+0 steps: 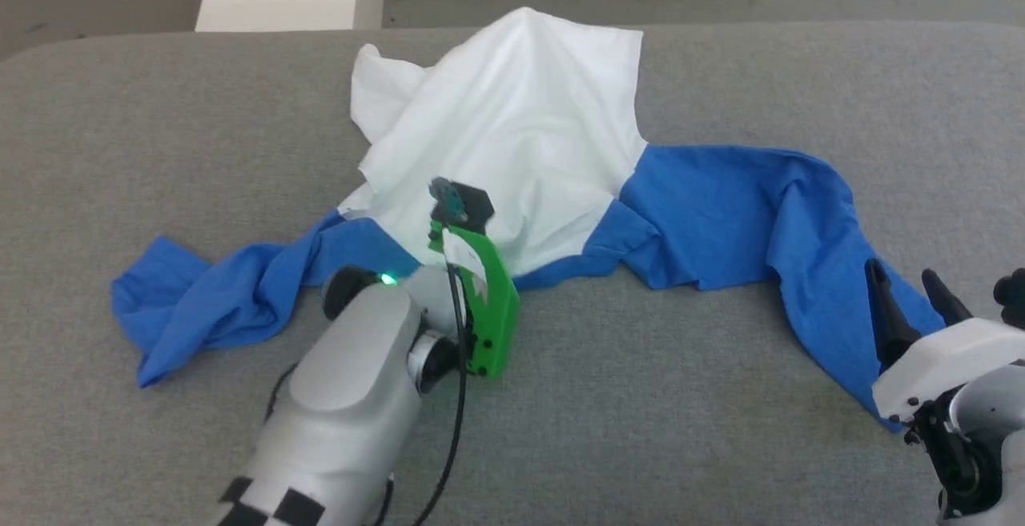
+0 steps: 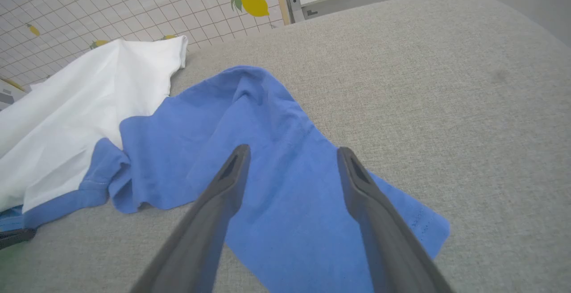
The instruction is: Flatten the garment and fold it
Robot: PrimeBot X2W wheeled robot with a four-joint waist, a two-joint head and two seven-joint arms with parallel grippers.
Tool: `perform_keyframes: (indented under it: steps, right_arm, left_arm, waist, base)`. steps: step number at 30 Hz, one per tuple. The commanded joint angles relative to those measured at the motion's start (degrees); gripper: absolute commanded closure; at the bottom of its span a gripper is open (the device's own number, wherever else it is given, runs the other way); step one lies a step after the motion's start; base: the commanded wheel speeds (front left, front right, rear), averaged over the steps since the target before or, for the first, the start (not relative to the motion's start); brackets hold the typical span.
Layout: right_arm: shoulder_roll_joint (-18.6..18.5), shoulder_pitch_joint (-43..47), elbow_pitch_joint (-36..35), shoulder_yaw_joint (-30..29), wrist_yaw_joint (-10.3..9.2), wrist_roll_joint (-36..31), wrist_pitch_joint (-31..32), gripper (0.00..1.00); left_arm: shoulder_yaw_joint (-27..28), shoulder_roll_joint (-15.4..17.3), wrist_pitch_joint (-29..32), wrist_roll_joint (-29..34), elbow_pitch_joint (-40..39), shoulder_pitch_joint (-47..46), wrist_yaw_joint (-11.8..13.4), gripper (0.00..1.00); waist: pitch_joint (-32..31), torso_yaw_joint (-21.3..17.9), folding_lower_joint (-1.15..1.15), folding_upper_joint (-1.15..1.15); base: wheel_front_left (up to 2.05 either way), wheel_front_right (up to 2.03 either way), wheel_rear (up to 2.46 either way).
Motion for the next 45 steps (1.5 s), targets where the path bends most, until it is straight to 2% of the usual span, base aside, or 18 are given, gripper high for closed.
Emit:
perform_keyframes:
  steps: [1, 10, 15, 16, 17, 18, 25, 29, 32, 36, 42, 45]
  right_arm:
    - [0.0, 0.9, 0.5, 0.0, -0.08, -0.2, -0.4, 0.0]
    - [0.0, 2.6, 2.9, 0.8, -0.08, 0.6, -1.1, 0.0]
    - [0.0, 3.3, 3.8, 1.0, -0.08, 0.5, -1.4, 0.0]
    - [0.0, 3.4, 3.9, 1.1, -0.08, 0.5, -1.4, 0.0]
    - [0.0, 3.6, 4.1, 1.1, -0.08, 0.5, -1.5, 0.0]
    - [0.0, 3.7, 4.2, 1.2, -0.08, 0.5, -1.5, 0.0]
    - [0.0, 4.0, 4.6, 1.5, -0.08, 0.8, -1.6, 0.0]
    - [0.0, 4.1, 5.0, 1.7, -0.08, 1.0, -1.7, 0.0]
    - [0.0, 4.2, 5.0, 1.8, -0.08, 1.2, -1.8, 0.0]
    - [0.0, 3.8, 4.6, 2.0, -0.08, 1.3, -1.7, 0.0]
    - [0.0, 2.7, 3.8, 2.3, -0.08, 1.1, -1.4, 0.0]
    - [0.0, 2.4, 3.7, 2.0, -0.08, 1.1, -1.5, 0.0]
  left_arm:
    - [-1.3, -0.5, 2.2, -2.0, -0.9, 3.4, -0.6, 1.0]
    - [-7.6, 0.7, 14.9, -8.7, -13.8, 13.1, -0.8, 1.0]
    - [-8.1, 1.7, 17.2, -10.3, -19.8, 17.7, 0.8, 1.0]
    - [-7.7, 2.0, 16.8, -10.3, -20.7, 18.2, 1.4, 0.91]
    - [-7.1, 2.4, 16.0, -10.3, -21.7, 18.7, 2.0, 0.13]
    - [-6.5, 2.6, 15.3, -10.3, -22.6, 19.1, 2.6, 0.0]
    - [2.8, 3.8, 4.8, -12.4, -31.7, 22.4, 7.6, 0.0]
    - [6.7, 6.1, 0.2, -10.3, -34.7, 24.9, 12.0, 0.0]
    - [6.7, 8.5, 0.9, -6.4, -35.0, 25.9, 16.2, 0.0]
    - [5.9, 8.7, 3.2, -4.1, -34.7, 25.6, 20.2, 0.0]
    - [5.8, 8.0, 4.9, -2.1, -29.7, 23.6, 24.5, 0.0]
    - [6.5, 7.5, 3.8, -2.1, -27.7, 22.9, 25.2, 0.0]
  waist:
    - [-2.2, 1.9, 0.0, 0.0]
    - [-5.5, 4.9, 0.0, 0.0]
    - [-6.5, 5.6, 0.0, 0.0]
    - [-6.6, 5.6, 0.0, 0.0]
    - [-6.9, 5.6, 0.0, 0.0]
    - [-7.1, 5.6, 0.0, 0.0]
    - [-8.1, 5.5, 0.0, 0.0]
    - [-8.4, 5.6, 0.0, 0.0]
    - [-8.3, 5.7, 0.0, 0.0]
    - [-7.3, 5.5, 0.0, 0.0]
    - [-5.2, 3.9, 0.0, 0.0]
    - [-4.4, 3.1, 0.0, 0.0]
  base:
    - [0.0, 0.0, 0.0]
    - [0.0, 0.0, 0.0]
    - [0.0, 0.0, 0.0]
    - [0.0, 0.0, 0.0]
    - [0.0, 0.0, 0.0]
    - [0.0, 0.0, 0.0]
    - [0.0, 0.0, 0.0]
    - [0.0, 0.0, 0.0]
    - [0.0, 0.0, 0.0]
    - [0.0, 0.0, 0.0]
    - [0.0, 0.0, 0.0]
    - [0.0, 0.0, 0.0]
